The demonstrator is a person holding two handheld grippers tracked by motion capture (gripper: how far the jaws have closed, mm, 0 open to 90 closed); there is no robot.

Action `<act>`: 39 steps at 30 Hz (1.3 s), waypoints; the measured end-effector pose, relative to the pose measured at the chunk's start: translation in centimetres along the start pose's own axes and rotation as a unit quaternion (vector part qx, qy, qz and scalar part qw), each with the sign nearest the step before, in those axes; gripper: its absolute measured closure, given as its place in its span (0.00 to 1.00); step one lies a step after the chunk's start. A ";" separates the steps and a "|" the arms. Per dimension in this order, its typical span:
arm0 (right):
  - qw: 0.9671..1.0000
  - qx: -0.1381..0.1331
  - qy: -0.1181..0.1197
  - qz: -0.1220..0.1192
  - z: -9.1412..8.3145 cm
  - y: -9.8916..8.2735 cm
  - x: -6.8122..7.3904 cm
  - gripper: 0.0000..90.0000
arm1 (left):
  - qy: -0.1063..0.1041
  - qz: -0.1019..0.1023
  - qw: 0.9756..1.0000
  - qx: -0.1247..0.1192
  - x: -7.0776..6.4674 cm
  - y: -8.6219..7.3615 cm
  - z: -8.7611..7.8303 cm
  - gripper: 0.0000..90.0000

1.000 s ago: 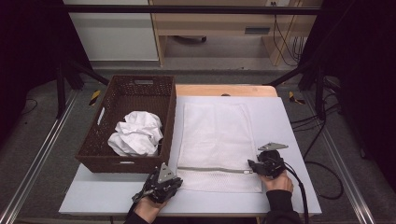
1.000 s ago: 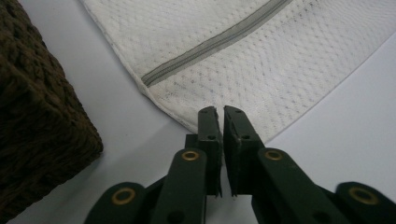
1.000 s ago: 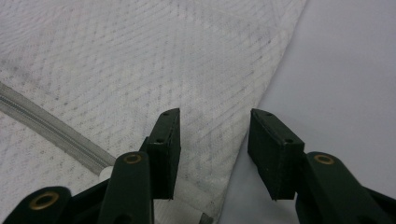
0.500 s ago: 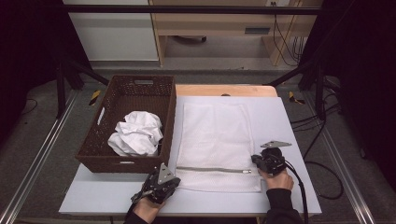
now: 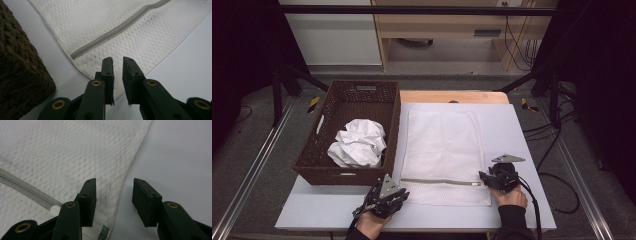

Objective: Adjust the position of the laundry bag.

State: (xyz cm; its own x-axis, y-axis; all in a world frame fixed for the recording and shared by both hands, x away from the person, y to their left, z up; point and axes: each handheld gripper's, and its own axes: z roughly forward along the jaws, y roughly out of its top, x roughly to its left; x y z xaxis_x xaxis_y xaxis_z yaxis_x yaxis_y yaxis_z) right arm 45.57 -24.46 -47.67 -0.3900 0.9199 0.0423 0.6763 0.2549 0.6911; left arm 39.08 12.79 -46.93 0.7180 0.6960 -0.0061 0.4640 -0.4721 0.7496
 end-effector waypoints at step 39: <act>0.997 -0.074 0.011 0.021 -3.2 -1.9 0.3 0.50 | -0.010 0.045 0.996 -0.071 -3.5 3.8 0.4 0.55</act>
State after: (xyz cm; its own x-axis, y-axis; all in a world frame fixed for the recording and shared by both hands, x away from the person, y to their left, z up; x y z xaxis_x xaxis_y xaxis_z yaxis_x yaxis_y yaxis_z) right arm 42.16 -25.60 -46.61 -0.3781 0.9215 0.0883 0.5939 0.1683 0.7867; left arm 38.54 8.37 -44.32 0.7640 0.6429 0.0540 0.3204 -0.4507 0.8332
